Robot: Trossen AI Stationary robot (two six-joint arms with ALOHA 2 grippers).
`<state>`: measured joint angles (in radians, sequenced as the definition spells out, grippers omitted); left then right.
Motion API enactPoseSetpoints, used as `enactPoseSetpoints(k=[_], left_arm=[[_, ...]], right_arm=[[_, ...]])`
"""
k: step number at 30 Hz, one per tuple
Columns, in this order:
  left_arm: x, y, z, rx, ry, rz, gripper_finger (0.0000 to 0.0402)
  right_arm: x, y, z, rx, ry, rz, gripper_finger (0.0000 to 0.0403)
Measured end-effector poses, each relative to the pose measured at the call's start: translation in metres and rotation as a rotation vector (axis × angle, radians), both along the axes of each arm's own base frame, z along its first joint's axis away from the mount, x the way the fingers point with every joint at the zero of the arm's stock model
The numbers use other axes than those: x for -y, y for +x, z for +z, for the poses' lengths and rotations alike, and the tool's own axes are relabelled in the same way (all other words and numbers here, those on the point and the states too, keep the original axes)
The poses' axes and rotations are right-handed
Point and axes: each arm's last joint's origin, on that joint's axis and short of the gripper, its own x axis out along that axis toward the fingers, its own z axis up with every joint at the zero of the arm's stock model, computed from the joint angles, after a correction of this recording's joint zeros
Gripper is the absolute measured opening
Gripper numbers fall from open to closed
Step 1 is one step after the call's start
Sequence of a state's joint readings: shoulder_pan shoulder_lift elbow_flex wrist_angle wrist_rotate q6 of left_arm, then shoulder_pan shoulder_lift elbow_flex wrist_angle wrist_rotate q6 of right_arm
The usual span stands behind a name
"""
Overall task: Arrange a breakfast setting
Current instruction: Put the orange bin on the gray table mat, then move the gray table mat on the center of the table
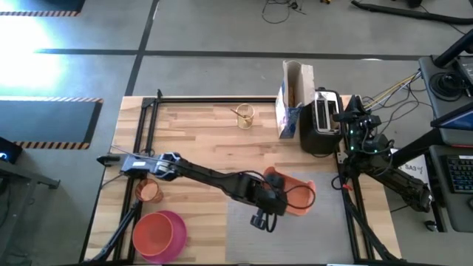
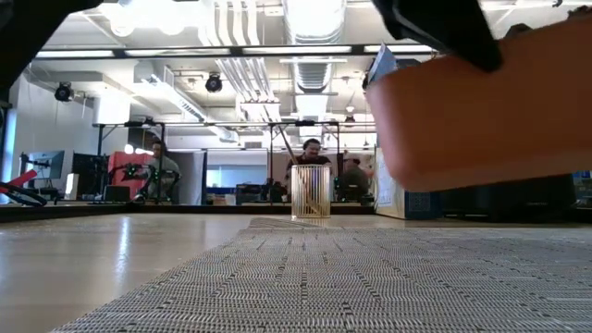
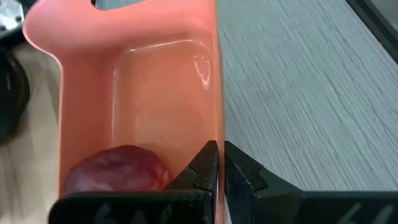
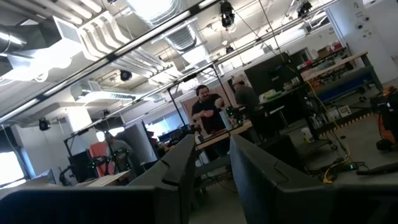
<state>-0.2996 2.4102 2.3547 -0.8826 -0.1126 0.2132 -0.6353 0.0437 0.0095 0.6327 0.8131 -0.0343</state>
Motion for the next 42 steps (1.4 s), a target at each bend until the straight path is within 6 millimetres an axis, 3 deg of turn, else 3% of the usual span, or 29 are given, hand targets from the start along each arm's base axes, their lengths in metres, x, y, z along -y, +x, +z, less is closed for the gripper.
enactPoseSetpoints(k=[15,21,25,31,36,42], left_arm=[[0.014,0.004,-0.028,-0.041,-0.070,-0.085,0.0000],[0.018,0.006,-0.041,-0.066,-0.106,-0.033,0.0002],[0.019,0.006,-0.041,-0.067,-0.152,0.027,0.0028],[0.025,0.005,-0.028,-0.041,-0.158,0.022,0.0098],[0.030,-0.011,-0.014,-0.109,-0.132,-0.017,0.0114],[0.034,-0.044,-0.007,-0.349,-0.093,0.030,0.0080]], right_arm=[[0.000,0.000,0.000,-0.004,0.003,0.000,0.0091],[0.000,0.000,0.000,-0.004,0.003,0.000,0.0091],[0.000,0.000,0.000,-0.005,0.003,0.000,0.0091],[0.000,0.000,0.000,-0.005,0.003,0.000,0.0091],[0.000,0.000,0.000,-0.004,0.003,0.000,0.0091],[0.000,0.000,0.000,-0.005,0.003,0.000,0.0091]])
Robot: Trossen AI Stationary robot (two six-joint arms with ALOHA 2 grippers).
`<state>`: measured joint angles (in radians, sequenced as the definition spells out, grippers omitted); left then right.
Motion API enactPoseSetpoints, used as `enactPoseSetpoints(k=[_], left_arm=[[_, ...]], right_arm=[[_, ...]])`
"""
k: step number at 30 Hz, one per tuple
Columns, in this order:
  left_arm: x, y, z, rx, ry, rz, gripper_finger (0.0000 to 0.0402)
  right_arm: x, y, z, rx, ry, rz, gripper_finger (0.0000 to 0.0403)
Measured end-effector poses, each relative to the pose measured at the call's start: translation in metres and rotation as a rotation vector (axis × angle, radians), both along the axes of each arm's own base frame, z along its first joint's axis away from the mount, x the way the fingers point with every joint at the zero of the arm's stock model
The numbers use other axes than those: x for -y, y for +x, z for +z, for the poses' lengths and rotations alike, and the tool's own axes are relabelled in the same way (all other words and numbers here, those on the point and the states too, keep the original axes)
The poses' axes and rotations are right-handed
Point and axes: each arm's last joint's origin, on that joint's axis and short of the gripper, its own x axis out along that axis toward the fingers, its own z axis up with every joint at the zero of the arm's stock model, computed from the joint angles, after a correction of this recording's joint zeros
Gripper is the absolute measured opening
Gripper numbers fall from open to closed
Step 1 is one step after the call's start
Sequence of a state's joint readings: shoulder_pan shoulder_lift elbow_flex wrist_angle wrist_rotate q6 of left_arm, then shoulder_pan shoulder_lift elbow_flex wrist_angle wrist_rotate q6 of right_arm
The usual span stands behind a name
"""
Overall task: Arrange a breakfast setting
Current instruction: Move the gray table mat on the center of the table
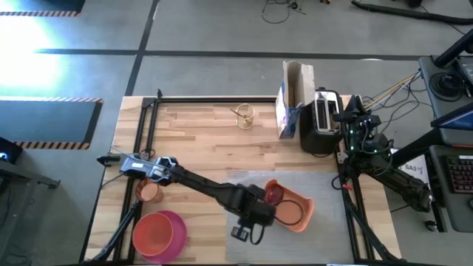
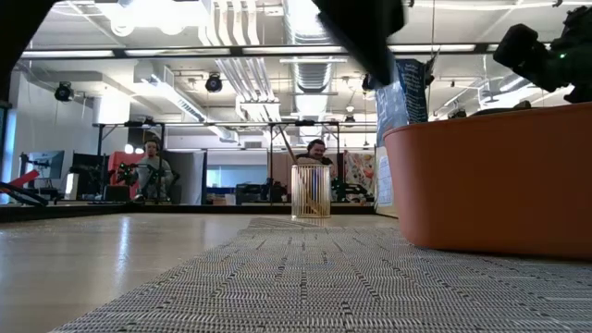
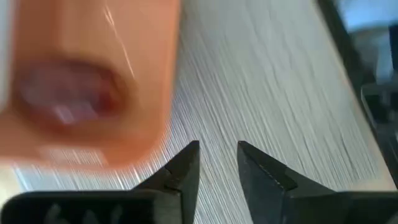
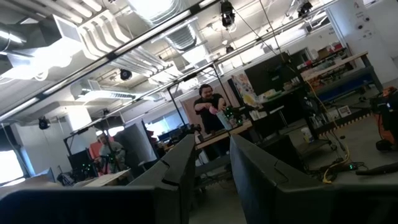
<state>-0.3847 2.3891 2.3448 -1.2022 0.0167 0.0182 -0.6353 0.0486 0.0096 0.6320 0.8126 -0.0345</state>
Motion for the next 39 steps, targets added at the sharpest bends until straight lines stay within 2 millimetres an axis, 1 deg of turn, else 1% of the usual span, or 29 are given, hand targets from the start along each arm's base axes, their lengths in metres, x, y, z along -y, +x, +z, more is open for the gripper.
enactPoseSetpoints(k=[4,6,8,11,16,19,22,27,33,39], left_arm=[[0.009,-0.014,-0.009,-0.102,0.052,0.032,0.0040],[0.012,-0.017,-0.016,-0.119,0.086,0.035,0.0017],[0.013,-0.019,-0.025,-0.141,0.104,0.033,0.0005],[0.010,-0.017,-0.037,-0.138,0.107,0.031,0.0004],[0.005,-0.015,-0.067,-0.133,0.101,0.008,0.0002],[0.002,-0.019,-0.071,-0.094,0.070,0.001,0.0002],[-0.002,-0.024,-0.074,-0.032,0.044,-0.001,0.0001],[-0.010,-0.038,-0.096,0.063,0.015,-0.030,0.0001],[-0.017,-0.052,-0.113,0.198,-0.042,-0.036,0.0001],[-0.023,-0.066,-0.123,0.225,-0.079,0.018,0.0001]], right_arm=[[0.000,0.000,0.000,0.000,0.000,0.000,0.0091],[0.000,0.000,0.000,0.000,0.000,0.000,0.0091],[0.000,0.000,0.000,0.000,0.000,0.000,0.0091],[0.000,0.000,0.000,0.000,0.000,0.000,0.0091],[0.000,0.000,0.000,0.000,0.000,0.000,0.0091],[0.000,0.000,0.000,0.000,0.000,0.000,0.0091],[0.000,0.000,0.000,0.001,0.000,-0.001,0.0091],[0.000,0.000,0.000,0.000,0.000,-0.001,0.0091],[0.000,0.000,0.000,0.000,0.000,0.000,0.0091],[0.000,0.000,0.000,0.000,0.000,0.000,0.0091]])
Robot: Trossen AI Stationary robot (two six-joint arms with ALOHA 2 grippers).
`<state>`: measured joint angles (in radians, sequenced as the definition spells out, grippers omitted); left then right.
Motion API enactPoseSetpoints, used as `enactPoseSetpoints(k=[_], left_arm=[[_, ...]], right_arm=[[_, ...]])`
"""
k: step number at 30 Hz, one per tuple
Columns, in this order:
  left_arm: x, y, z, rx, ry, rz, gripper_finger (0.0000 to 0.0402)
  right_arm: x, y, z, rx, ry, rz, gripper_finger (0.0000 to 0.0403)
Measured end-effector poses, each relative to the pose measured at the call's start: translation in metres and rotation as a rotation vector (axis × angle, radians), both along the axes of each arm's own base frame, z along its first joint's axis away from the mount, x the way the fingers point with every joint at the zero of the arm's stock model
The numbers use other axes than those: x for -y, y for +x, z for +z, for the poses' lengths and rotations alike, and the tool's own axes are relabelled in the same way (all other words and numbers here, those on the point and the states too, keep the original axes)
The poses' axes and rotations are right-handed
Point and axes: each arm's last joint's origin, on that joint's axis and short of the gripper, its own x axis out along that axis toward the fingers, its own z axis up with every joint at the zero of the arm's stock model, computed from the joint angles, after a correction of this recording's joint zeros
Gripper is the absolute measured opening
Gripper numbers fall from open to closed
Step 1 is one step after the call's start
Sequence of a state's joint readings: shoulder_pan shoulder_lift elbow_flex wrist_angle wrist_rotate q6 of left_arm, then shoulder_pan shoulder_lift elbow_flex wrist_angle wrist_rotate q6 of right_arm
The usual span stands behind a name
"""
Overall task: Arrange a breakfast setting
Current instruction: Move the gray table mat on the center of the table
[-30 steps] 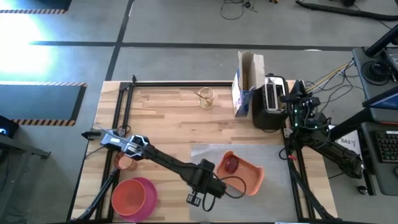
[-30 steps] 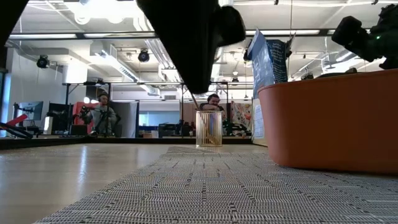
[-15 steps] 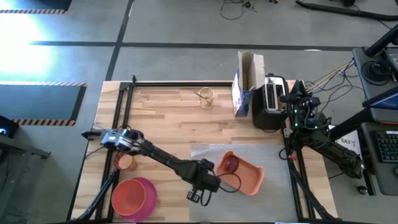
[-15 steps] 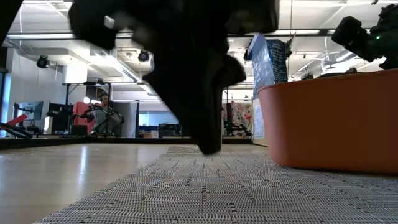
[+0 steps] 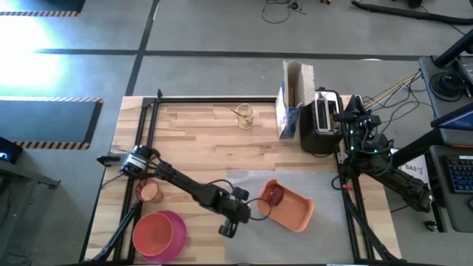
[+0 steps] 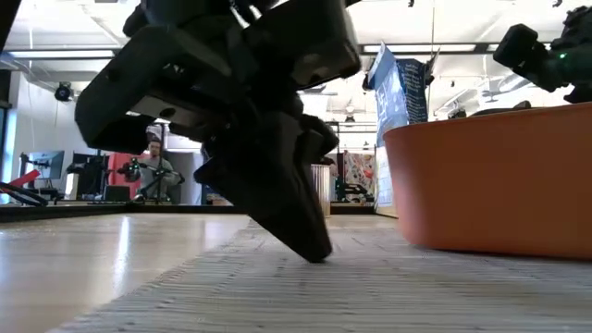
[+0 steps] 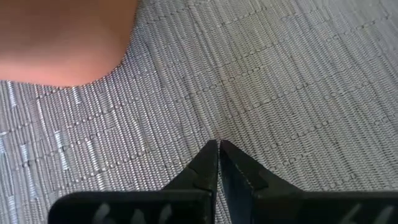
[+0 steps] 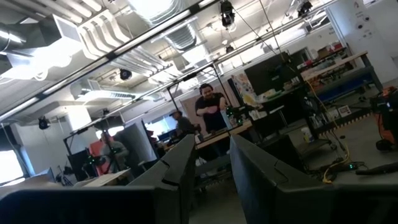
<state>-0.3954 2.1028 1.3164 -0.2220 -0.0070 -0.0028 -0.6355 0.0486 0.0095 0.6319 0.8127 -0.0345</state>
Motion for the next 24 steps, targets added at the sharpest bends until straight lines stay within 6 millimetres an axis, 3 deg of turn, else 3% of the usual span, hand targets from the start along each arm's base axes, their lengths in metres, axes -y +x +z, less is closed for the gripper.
enactPoseSetpoints(k=[18,24], left_arm=[[-0.048,-0.068,-0.005,-0.081,-0.021,0.192,0.0001],[-0.055,-0.081,-0.007,-0.071,-0.047,0.249,0.0001]], right_arm=[[0.000,0.000,0.000,0.000,0.000,0.000,0.0091],[0.000,0.000,0.000,0.000,0.000,0.000,0.0091]])
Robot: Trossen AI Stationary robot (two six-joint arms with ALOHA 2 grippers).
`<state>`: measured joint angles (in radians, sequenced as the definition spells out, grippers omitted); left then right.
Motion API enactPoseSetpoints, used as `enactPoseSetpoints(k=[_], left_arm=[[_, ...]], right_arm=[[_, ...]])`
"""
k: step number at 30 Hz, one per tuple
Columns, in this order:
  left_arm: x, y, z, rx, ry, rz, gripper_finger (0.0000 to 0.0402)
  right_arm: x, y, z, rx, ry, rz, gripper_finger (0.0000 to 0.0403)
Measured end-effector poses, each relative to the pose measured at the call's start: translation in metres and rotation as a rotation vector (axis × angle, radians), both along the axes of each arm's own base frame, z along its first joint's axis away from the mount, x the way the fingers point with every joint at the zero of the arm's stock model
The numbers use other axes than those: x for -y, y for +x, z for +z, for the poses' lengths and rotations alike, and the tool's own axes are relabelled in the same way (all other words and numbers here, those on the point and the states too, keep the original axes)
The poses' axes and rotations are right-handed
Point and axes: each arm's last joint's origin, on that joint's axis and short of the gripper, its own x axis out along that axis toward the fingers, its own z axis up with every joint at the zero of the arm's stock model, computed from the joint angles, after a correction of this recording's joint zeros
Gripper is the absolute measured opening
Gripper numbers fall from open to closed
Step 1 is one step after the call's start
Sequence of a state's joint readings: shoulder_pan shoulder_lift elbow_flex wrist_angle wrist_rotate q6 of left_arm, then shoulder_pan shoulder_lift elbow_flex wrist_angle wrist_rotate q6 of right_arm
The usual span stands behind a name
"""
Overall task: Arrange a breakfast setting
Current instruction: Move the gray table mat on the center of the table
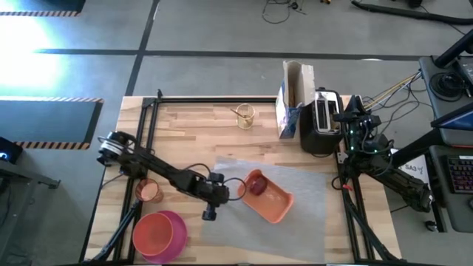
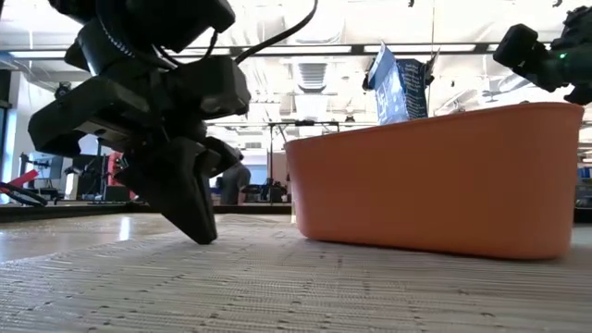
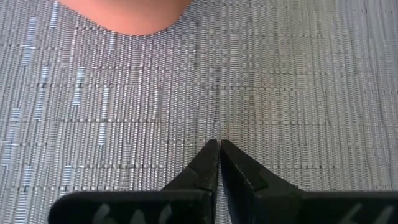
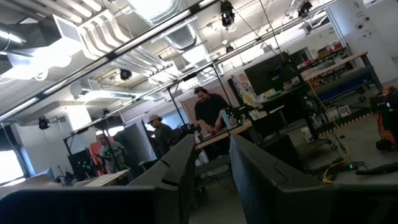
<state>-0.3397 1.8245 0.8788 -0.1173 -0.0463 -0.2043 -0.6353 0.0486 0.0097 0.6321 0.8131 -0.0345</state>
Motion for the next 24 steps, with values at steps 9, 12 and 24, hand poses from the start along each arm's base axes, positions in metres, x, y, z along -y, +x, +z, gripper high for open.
enactPoseSetpoints(k=[9,12,24], left_arm=[[-0.009,-0.019,0.002,-0.004,0.032,0.048,0.0001],[-0.015,-0.027,0.001,-0.006,0.042,0.091,0.0001],[-0.021,-0.044,0.013,-0.018,-0.098,0.233,0.0001]], right_arm=[[0.000,0.000,0.000,0.000,0.000,0.000,0.0091],[0.000,0.000,0.000,0.000,0.000,0.000,0.0091],[0.000,0.000,0.000,0.012,0.000,0.006,0.0091]])
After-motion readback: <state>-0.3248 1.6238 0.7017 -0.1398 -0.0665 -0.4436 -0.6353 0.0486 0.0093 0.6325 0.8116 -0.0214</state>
